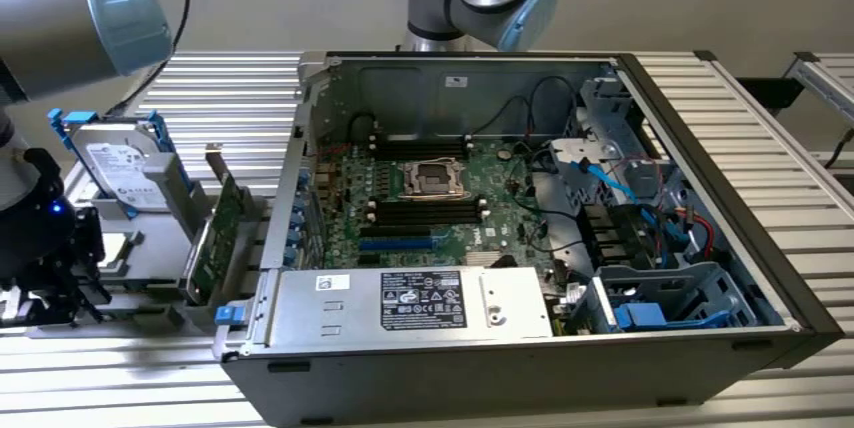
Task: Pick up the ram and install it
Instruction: 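Pick up the ram and move it above insertion slot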
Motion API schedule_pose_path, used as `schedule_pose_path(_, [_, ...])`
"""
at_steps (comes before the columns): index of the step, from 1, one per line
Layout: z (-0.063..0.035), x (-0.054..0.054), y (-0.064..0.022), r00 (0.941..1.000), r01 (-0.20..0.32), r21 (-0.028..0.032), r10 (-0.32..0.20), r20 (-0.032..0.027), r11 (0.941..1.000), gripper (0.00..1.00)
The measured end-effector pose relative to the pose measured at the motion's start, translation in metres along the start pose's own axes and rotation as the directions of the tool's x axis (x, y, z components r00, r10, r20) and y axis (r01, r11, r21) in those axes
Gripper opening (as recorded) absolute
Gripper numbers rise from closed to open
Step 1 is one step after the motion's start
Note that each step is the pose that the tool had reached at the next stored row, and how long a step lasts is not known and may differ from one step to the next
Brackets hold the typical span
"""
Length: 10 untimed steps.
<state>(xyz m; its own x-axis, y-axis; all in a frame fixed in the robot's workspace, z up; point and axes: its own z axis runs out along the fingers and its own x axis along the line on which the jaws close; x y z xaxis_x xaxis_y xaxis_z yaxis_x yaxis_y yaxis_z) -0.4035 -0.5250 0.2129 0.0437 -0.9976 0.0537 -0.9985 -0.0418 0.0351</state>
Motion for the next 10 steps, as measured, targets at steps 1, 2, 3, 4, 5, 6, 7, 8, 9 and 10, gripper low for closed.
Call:
schedule_pose_path(1, [0.0017,0.0,-0.0001,1.0,0.001,0.0002,-0.001,-0.0001,1.0,0.3])
schedule_pose_path(2, [0.0035,0.0,-0.0002,1.0,0.002,0.0004,-0.002,-0.0002,1.0,0.3])
schedule_pose_path(3, [0.0053,0.0,-0.0005,1.0,0.002,0.0007,-0.002,-0.0002,1.0,0.3])
schedule_pose_path(4, [0.0073,-0.001,-0.001,1.0,0.002,0.001,-0.002,0.0,1.0,0.3])
schedule_pose_path(5, [0.0088,-0.001,-0.0017,1.0,0.002,0.0014,-0.002,0.0002,1.0,0.3])
schedule_pose_path(6, [0.0099,-0.001,-0.0024,1.0,0.002,0.0014,-0.002,0.0003,1.0,0.3])
schedule_pose_path(7, [0.0109,-0.002,-0.0027,1.0,0.002,0.0021,-0.002,0.0016,1.0,0.3])
schedule_pose_path(8, [0.0115,-0.002,-0.0027,1.0,0.002,0.0029,-0.002,0.0032,1.0,0.3])
schedule_pose_path(9, [0.0118,-0.002,-0.0028,1.0,0.002,0.0041,-0.002,0.0052,1.0,0.3])
schedule_pose_path(10, [0.0123,-0.002,-0.003,1.0,0.002,0.0048,-0.002,0.0074,1.0,0.3])
